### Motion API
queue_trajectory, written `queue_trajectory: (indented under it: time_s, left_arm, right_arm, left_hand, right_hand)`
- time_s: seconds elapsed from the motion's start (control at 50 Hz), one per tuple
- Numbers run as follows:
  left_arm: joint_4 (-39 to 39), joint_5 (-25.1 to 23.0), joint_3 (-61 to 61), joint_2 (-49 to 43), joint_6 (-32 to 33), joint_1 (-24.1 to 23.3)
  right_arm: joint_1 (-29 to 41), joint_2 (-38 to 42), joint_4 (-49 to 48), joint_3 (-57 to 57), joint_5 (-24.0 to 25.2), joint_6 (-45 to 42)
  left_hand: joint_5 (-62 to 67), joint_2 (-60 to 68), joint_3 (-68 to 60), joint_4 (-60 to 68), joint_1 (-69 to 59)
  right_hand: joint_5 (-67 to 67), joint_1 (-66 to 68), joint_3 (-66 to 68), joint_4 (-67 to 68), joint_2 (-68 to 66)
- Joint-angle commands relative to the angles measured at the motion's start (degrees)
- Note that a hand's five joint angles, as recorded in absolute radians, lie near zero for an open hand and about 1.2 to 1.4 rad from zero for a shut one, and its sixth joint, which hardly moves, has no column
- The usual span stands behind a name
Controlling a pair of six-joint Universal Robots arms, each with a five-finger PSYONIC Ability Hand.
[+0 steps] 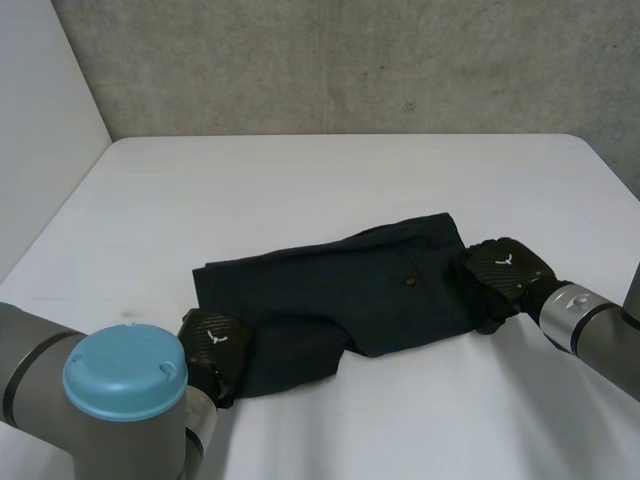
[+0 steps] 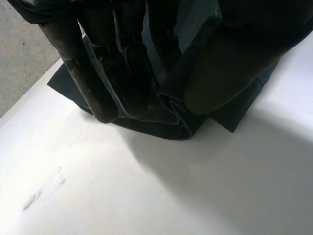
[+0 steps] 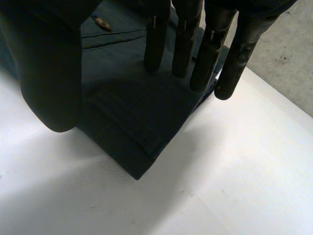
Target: Fold the shorts.
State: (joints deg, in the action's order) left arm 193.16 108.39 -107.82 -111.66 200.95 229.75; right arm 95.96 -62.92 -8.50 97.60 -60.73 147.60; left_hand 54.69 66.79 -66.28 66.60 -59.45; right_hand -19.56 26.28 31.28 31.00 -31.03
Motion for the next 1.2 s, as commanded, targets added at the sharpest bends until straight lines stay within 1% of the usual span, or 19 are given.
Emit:
queue_trajectory:
  time_s: [0.02,0.14,0.22,0.4,0.48,0.5,0.52,0.54,0.58,0.6,0.62,0.68,0.8,0.88,0.96,1.04,1.14,1.18,1.2]
  left_arm:
    - [0.9,2.7,0.6,-0.1,0.8,0.5]
    - [0.9,2.8,0.1,0.0,0.9,1.4]
    - [0.9,2.8,0.1,0.1,0.9,1.1]
    - [1.1,2.9,0.5,0.0,1.1,2.4]
    - [1.1,2.9,0.4,0.1,1.1,3.1]
    - [1.1,2.8,0.3,0.2,1.0,3.1]
    - [1.1,2.8,0.2,0.4,1.0,3.1]
    - [1.1,2.7,0.0,0.7,0.9,2.9]
    - [1.0,2.7,-0.3,1.6,1.0,2.7]
    - [1.0,2.7,-0.3,2.3,1.0,2.5]
    - [0.9,2.6,-0.4,3.8,0.9,2.4]
    - [0.7,2.4,-0.4,6.3,0.8,2.2]
    - [0.7,1.7,0.0,12.9,0.3,2.1]
    - [0.8,1.3,0.4,16.0,0.3,2.5]
    - [1.1,0.8,0.9,17.8,0.3,2.6]
    - [1.1,0.6,1.6,18.0,0.3,3.1]
    - [1.2,0.6,2.3,18.0,0.3,3.2]
    - [1.2,0.6,2.6,17.9,0.3,3.2]
    - [1.2,0.6,2.8,17.9,0.3,3.2]
  right_arm:
    - [0.2,0.7,-1.1,0.0,0.0,0.1]
    - [0.4,2.0,-1.9,-0.4,-0.1,0.0]
    - [0.4,3.0,-2.6,-0.7,-0.3,0.0]
    - [0.4,3.2,-2.8,-0.7,-0.3,-0.1]
    - [0.3,3.2,-3.3,-0.6,-0.3,-0.1]
    - [0.3,3.2,-3.5,-0.6,-0.3,-0.1]
    - [0.3,3.2,-3.6,-0.6,-0.3,-0.1]
    - [0.3,3.2,-3.7,-0.6,-0.2,-0.1]
    - [0.3,3.1,-3.8,-0.5,-0.1,-0.3]
    - [0.2,3.1,-3.7,-0.5,0.0,-0.5]
    - [0.2,3.0,-3.6,-0.5,0.1,-0.8]
    - [0.0,2.3,-3.1,-0.3,-0.2,-1.1]
    - [-0.3,-0.3,-0.4,1.5,-0.5,-1.5]
    - [-4.5,-6.2,5.8,2.9,-0.8,-4.4]
    - [-12.2,-10.2,12.9,4.2,-1.1,-11.3]
    - [-14.9,-11.4,17.5,3.3,-2.2,-18.6]
    - [-13.6,-14.4,19.8,0.6,-5.5,-21.1]
    - [-11.0,-15.0,19.9,-0.6,-6.2,-21.0]
    - [-7.3,-15.5,19.9,-1.8,-6.7,-21.1]
  left_hand:
    - [15.3,13.2,-13.7,13.4,-20.5]
    - [15.3,13.2,-13.7,13.4,-20.5]
    - [10.3,8.2,-8.7,8.4,-15.5]
    - [9.6,7.5,-8.0,7.7,-14.9]
    - [8.6,6.5,-7.0,6.7,-13.8]
    - [7.3,5.2,-5.7,5.4,-12.5]
    - [4.3,2.2,-2.7,2.4,-9.5]
    - [-6.6,-8.7,8.2,-8.5,1.4]
    - [-22.8,-24.9,24.4,-24.7,17.5]
    - [-30.0,-32.1,31.6,-31.9,24.8]
    - [-41.6,-43.7,43.2,-43.5,36.3]
    - [-54.7,-56.8,56.3,-56.6,49.5]
    - [-54.7,-56.8,56.3,-56.6,49.5]
    - [-54.7,-56.8,56.3,-56.6,49.5]
    - [-54.7,-56.8,56.3,-56.6,49.5]
    - [-54.7,-56.8,56.3,-56.6,49.5]
    - [-54.7,-56.8,56.3,-56.6,49.5]
    - [-54.7,-56.8,56.3,-56.6,49.5]
    - [-54.7,-56.8,56.3,-56.6,49.5]
  right_hand:
    - [-6.8,10.0,5.0,5.3,-5.3]
    - [-8.1,11.4,6.4,6.7,-6.6]
    - [-10.6,13.9,8.9,9.2,-9.2]
    - [-12.6,15.9,10.9,11.2,-11.2]
    - [-17.7,21.0,16.0,16.2,-16.2]
    - [-22.7,26.0,21.0,21.3,-21.2]
    - [-27.4,30.7,25.7,26.0,-25.9]
    - [-34.9,38.2,33.2,33.5,-33.5]
    - [-50.4,53.6,48.6,48.9,-48.9]
    - [-50.4,53.7,48.7,49.0,-49.0]
    - [-50.4,53.7,48.7,49.0,-49.0]
    - [-50.4,53.7,48.7,49.0,-49.0]
    - [-50.4,53.7,48.7,49.0,-49.0]
    - [-50.4,53.7,48.7,49.0,-49.0]
    - [-50.4,53.7,48.7,49.0,-49.0]
    - [-50.4,53.7,48.7,49.0,-49.0]
    - [-50.4,53.7,48.7,49.0,-49.0]
    - [-50.4,53.7,48.7,49.0,-49.0]
    - [-50.4,53.7,48.7,49.0,-49.0]
